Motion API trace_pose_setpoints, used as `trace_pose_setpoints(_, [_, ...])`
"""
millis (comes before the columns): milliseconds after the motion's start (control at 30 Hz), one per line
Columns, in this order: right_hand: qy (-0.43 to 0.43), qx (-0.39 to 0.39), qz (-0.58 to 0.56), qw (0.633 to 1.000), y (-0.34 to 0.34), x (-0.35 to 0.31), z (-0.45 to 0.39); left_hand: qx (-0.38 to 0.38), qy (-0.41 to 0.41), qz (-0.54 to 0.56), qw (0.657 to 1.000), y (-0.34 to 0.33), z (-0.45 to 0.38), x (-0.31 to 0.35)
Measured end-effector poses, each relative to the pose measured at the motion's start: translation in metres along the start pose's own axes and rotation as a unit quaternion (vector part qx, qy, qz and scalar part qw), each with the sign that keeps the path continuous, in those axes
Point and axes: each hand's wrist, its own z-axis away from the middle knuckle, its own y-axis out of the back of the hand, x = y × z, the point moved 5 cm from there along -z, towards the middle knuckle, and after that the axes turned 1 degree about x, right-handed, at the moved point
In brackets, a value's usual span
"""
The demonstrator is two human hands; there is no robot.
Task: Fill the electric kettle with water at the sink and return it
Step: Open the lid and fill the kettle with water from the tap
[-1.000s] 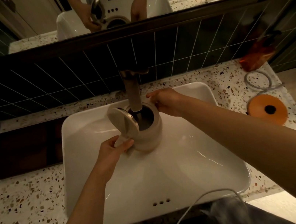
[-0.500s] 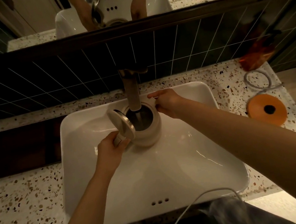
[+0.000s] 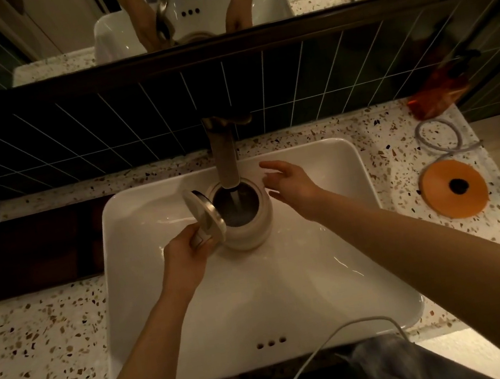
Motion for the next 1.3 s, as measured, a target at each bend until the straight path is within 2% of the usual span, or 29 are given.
trace_pose_setpoints(167, [-0.035,-0.014,0.035,0.999,-0.001,0.029,0.005,-0.022,-0.002,-0.017,1.000,0.000,-0.006,0.000])
trace_pose_setpoints(300, [-0.084,-0.021,-0.003,0.996,-0.007,0.044,0.008,-0.045,-0.025,-0.042,0.998,-0.003,-0.011,0.007])
trace_pose_setpoints(433, [-0.086,-0.010,-0.032,0.996,-0.008,0.045,0.008,-0.037,-0.035,-0.049,0.997,-0.001,-0.012,0.009])
trace_pose_setpoints(567, [-0.087,-0.002,-0.052,0.995,-0.009,0.043,0.010,-0.019,-0.011,-0.027,0.999,0.000,-0.011,0.003])
trace_pose_setpoints(800, [-0.093,0.016,-0.075,0.993,-0.013,0.045,0.013,-0.030,-0.013,-0.006,0.999,0.002,-0.011,-0.005])
trace_pose_setpoints(1300, [-0.102,0.047,-0.057,0.992,-0.016,0.037,0.013,-0.052,0.005,0.011,0.999,0.005,-0.014,-0.012])
